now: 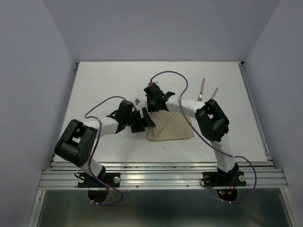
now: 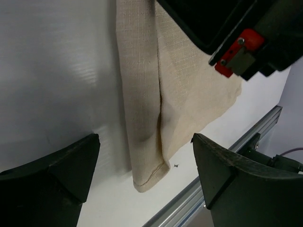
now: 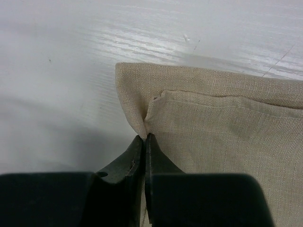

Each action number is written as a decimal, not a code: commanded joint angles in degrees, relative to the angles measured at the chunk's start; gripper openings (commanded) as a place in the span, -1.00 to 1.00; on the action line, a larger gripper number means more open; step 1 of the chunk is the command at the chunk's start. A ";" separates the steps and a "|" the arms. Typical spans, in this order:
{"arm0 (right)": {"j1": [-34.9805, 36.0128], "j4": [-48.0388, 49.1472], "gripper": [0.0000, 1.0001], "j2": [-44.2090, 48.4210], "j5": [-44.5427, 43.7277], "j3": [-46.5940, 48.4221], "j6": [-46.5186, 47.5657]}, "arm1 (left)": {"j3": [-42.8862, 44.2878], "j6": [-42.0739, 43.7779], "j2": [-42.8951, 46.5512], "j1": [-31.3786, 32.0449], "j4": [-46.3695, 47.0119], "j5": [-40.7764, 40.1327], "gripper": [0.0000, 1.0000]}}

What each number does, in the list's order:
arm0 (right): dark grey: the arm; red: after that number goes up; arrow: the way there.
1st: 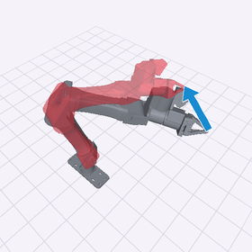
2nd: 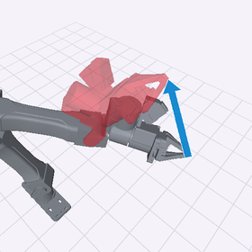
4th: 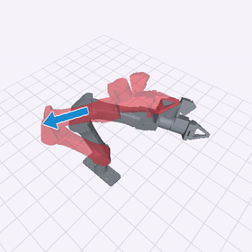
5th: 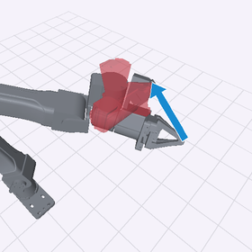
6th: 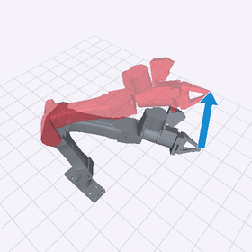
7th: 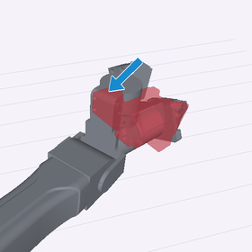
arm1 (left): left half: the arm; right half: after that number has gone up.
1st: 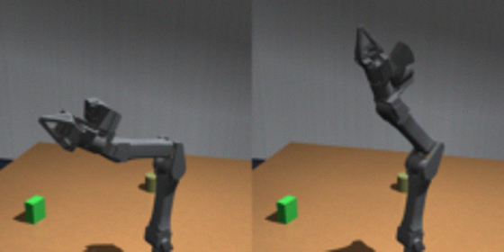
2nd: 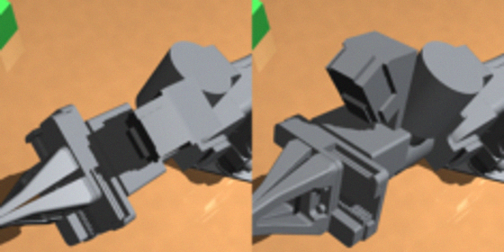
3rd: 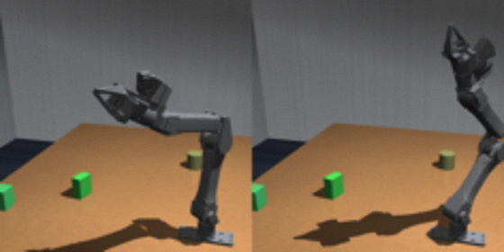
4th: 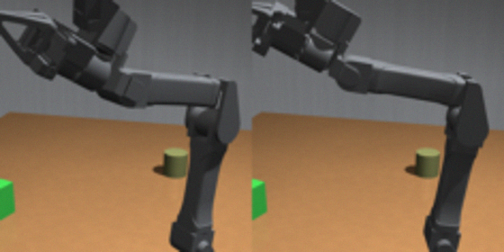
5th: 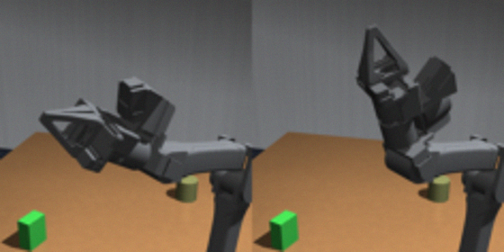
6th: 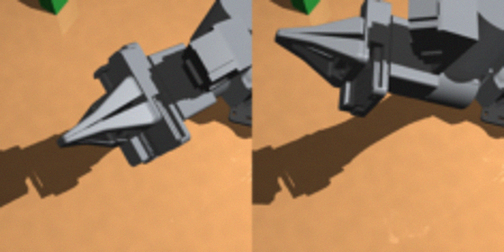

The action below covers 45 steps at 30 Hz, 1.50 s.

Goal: Fold the napkin into a case and place the utensils inside
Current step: Pick up the upper triangle-folded napkin from the center of the board, then turn over the upper triangle folded napkin at the center of the board.

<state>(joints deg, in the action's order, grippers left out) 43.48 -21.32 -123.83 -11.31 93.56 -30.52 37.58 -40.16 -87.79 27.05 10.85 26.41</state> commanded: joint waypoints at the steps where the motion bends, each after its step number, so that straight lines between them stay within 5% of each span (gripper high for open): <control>1: -0.07 2.95 -0.99 4.21 1.03 -0.75 -1.12 | 1.88 -0.18 -2.74 1.69 3.29 1.36 0.76; 5: -0.07 3.04 -0.99 4.39 0.59 -0.92 -1.29 | 3.37 -1.32 -4.49 3.97 3.91 1.27 0.65; 17: -1.12 3.04 -0.99 5.18 0.06 -1.01 -1.91 | 2.23 -4.22 -4.67 6.17 3.56 -1.19 -0.08; 25: -1.65 3.56 -0.99 5.97 0.23 -1.27 -2.61 | 2.23 -4.40 -1.78 6.17 0.84 -2.50 -0.99; 32: -1.65 4.27 -0.99 4.30 3.57 3.99 -2.96 | 6.62 0.78 2.44 4.68 -12.68 -9.00 -1.00; 45: -1.03 17.00 -0.99 -4.48 18.86 20.95 -12.09 | 19.27 13.88 16.76 -15.08 -39.38 -22.44 -1.00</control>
<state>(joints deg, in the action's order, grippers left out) 42.50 -14.02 -125.05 1.67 108.36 -38.02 50.94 -31.55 -75.44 14.70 -16.71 10.83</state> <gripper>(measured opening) 0.054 0.047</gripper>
